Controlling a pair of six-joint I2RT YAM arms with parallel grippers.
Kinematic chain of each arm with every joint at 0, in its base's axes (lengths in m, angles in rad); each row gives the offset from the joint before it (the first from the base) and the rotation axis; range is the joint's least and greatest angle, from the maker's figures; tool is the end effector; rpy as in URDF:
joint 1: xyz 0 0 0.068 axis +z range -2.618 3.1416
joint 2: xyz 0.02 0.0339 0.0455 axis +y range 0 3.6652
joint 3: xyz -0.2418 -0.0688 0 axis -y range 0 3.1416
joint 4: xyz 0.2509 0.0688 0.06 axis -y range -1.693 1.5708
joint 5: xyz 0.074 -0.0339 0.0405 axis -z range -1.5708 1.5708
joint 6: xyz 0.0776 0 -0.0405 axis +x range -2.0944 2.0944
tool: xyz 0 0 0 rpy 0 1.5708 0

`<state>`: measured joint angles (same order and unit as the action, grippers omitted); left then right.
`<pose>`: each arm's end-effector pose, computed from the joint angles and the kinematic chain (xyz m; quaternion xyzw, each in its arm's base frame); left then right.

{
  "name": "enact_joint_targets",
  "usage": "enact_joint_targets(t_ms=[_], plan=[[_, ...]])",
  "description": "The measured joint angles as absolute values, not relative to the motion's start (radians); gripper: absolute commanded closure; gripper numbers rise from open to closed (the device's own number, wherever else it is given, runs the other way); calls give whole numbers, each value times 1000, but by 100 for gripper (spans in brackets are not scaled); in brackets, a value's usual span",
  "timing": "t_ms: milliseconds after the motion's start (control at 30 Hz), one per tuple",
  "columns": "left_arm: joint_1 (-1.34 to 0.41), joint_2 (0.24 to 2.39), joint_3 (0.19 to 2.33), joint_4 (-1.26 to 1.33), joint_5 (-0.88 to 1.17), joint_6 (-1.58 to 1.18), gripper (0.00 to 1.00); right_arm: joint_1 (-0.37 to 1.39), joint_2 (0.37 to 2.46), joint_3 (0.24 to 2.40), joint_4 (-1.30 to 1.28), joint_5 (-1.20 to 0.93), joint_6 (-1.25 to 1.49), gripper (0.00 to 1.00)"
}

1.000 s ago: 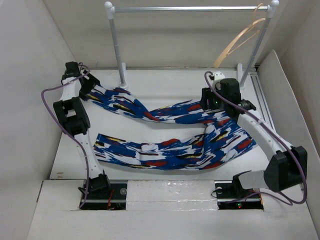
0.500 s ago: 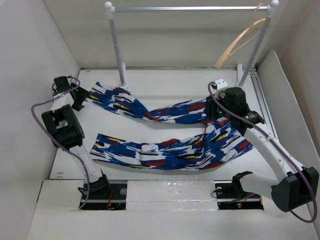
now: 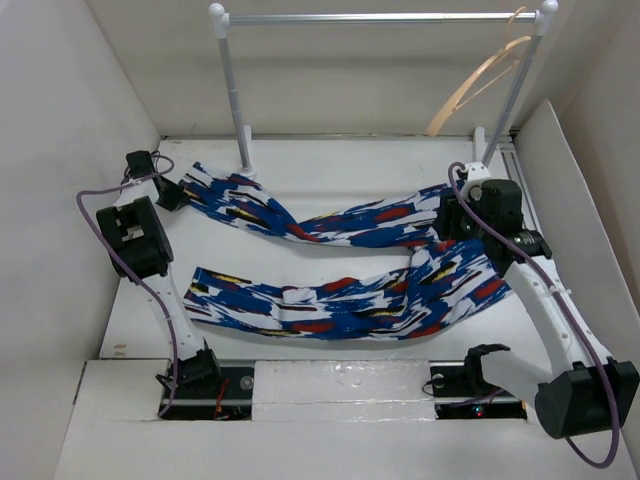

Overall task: Place the trousers on the hanger
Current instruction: Flatten out the trousers at the center of the board.

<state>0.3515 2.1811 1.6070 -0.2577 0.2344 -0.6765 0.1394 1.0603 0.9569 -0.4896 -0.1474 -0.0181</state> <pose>0.4780 0.1561 0.1153 -0.4186 0.8272 -0.1656 0.3363 0.2783 0.0506 0.2740 -0.1037 0.8750 0.0933 0.4636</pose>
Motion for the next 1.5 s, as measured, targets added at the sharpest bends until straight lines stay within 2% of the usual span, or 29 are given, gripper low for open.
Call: enact_joint_targets(t_ms=[67,200,333,467,667,833,867,900,933,967,1067,1267,1400,1500], plan=[[353,2191,1626,-271,231,-672,100,101,1061,945,-490,-149,-14,34],[366,2145,1544,-224,216,-682,100,10,1095,922,-482,-151,23,31],[448,1920,1262,-222,159,-698,100,-73,1179,899,-437,-140,74,28],[529,1700,1132,-267,80,-696,100,-111,1281,899,-366,-89,122,26],[519,1506,1147,-345,77,-697,100,-226,1433,931,-326,-86,167,21],[488,1456,1340,-440,81,-697,100,-252,1464,976,-311,-99,193,21],[479,1435,1349,-424,81,-697,98,-246,1463,978,-299,-105,200,21],[471,1411,1341,-414,85,-695,90,-237,1461,978,-289,-110,207,21],[466,1393,1324,-409,93,-688,76,-224,1460,978,-282,-113,211,21],[464,1384,1299,-402,105,-680,53,-208,1458,977,-275,-118,215,21],[485,1432,1211,-385,141,-665,39,-142,1429,958,-258,-139,226,21],[512,1723,1138,-372,180,-668,40,-33,1280,853,-231,-231,225,22],[512,1812,1155,-350,180,-674,42,4,1172,799,-242,-258,213,22],[512,1850,1192,-313,184,-686,51,64,1107,785,-264,-271,204,22]])
